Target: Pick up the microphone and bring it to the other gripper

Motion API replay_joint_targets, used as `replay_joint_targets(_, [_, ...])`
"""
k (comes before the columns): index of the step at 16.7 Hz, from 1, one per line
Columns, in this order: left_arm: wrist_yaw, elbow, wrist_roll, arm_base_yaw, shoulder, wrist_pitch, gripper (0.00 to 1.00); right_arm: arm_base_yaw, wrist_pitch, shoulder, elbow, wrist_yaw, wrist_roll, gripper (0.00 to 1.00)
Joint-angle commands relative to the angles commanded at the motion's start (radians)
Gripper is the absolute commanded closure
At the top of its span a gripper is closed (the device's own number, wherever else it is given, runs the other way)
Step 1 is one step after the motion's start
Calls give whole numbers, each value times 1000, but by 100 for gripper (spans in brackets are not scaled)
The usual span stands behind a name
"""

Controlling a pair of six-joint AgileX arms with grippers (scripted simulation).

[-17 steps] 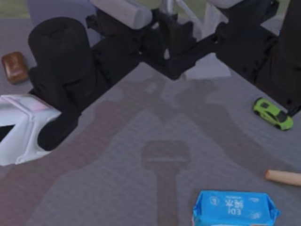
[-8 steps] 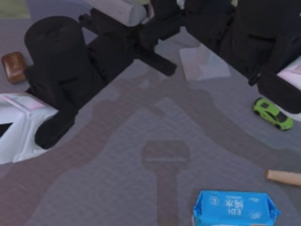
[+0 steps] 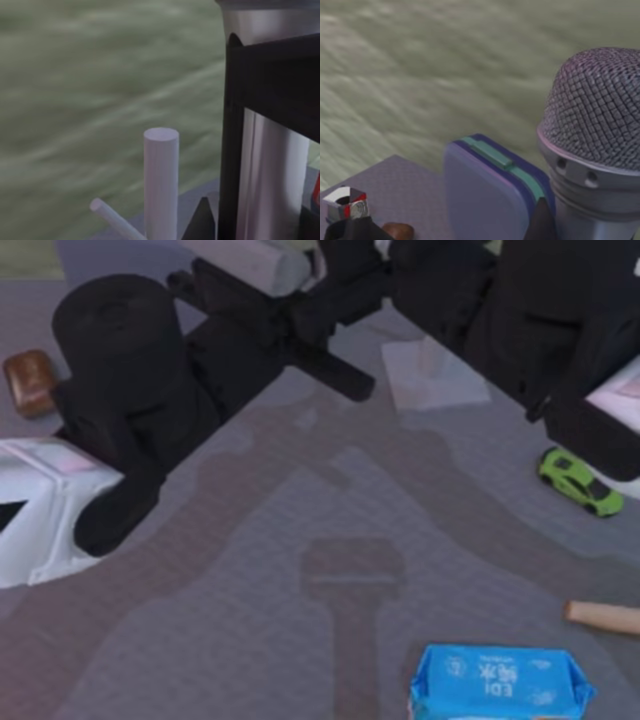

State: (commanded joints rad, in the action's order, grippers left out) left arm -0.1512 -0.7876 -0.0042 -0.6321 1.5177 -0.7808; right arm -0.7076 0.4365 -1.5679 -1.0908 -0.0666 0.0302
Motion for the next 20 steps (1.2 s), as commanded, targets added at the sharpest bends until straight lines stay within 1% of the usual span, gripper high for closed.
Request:
replay_joint_targets(6, [0, 0, 0, 0, 0, 0, 100, 0, 0, 0, 0, 0, 0, 98])
replay_joint_targets(7, [0, 0, 0, 0, 0, 0, 100, 0, 0, 0, 0, 0, 0, 100])
replay_joint_targets(15, [0, 0, 0, 0, 0, 0, 100, 0, 0, 0, 0, 0, 0, 100])
replay_joint_targets(20, [0, 0, 0, 0, 0, 0, 62, 0, 0, 0, 0, 0, 0, 100])
